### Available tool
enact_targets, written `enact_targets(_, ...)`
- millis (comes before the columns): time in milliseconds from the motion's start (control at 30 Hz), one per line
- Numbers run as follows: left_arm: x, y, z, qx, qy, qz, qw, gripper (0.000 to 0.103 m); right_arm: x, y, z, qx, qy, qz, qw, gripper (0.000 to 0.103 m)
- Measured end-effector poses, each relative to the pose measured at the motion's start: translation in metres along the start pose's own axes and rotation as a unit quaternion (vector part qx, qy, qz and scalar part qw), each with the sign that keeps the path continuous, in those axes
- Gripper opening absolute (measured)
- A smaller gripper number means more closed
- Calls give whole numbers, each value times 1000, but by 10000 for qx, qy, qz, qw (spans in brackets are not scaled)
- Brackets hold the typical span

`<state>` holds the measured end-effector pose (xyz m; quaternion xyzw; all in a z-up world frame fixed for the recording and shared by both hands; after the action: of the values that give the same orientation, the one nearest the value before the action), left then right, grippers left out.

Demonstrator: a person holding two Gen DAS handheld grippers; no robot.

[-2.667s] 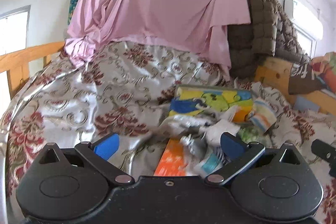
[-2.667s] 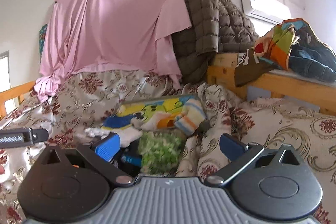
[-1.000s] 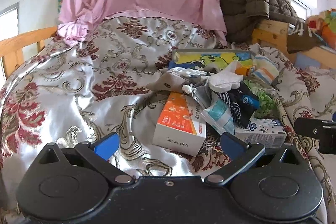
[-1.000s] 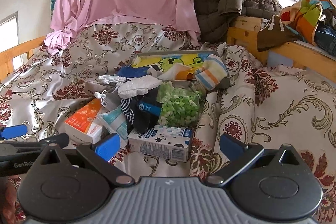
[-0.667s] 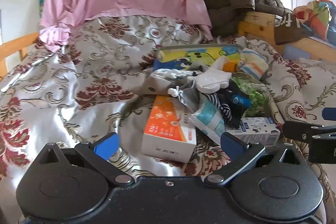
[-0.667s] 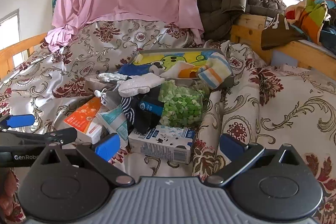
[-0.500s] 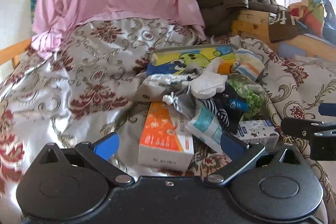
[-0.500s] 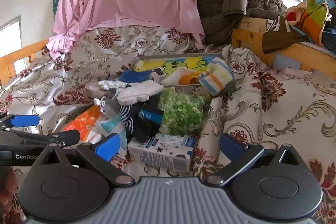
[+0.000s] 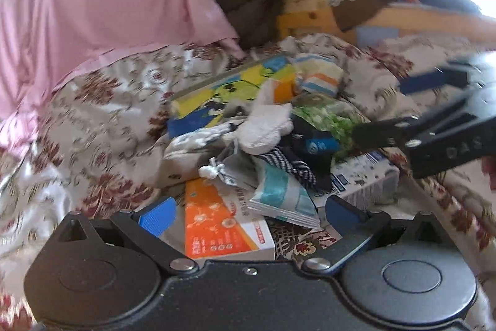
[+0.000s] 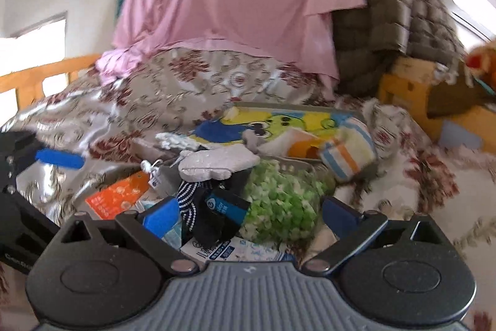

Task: Organize soft objects
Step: 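Lower the left gripper onto the teal-printed packet while the right gripper approaches the black striped sock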

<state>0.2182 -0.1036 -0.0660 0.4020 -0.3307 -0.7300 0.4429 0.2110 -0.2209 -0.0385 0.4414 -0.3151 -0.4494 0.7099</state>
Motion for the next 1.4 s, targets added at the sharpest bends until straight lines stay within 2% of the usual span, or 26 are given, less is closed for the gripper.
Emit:
enact_targets(167,12,-1,-16,-53,-275,-477,9985,102,6,-9,-25,-259,347,-305,9986,95)
enact_targets(367,20,-2,-31,-182,-596,-469,9970,100,7,-13,-43,-391,684,-494,9957,80)
enact_targets(600,26,-4,-47,-274,-586,-682,9956,94,2,-15,-58,-526,900,-618,9926,63)
enact_targets(733,24,-3,-58,-456,-675,-556,9951,85,1,-16,-64,-533,759,-529,9943,57)
enact_targets(867,23,0,-65,-542,-786,-462,9944,78,5,-15,-63,-529,596,-545,9953,44)
enact_targets(933,24,-1,-67,-608,-837,-439,9937,69,2,-13,-60,-467,552,-410,9965,43)
enact_targets(1100,27,-2,-72,-727,-915,-407,9923,60,-5,-10,-60,-373,398,31,9985,45)
enact_targets(1200,29,-2,-74,-750,-903,-401,9923,58,-1,-8,-63,-357,300,58,9989,44)
enact_targets(1233,30,-1,-75,-760,-901,-390,9923,58,-1,-7,-62,-329,262,90,9991,41)
enact_targets(1400,28,1,-75,-833,-931,-299,9917,58,-13,-6,-60,-260,268,569,9977,38)
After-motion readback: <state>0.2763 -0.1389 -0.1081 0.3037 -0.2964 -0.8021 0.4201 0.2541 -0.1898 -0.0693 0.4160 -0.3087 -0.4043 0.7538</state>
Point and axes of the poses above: each gripper's, at about its wrist camera, not at the fingertips, and z roughly against the way its jaws point, x to its right, y to its top, the point moved 9 cm from there along -z, roughly the way its jaws point, and after that the axes turned 7 degrees about y, right-handed, at the moved point
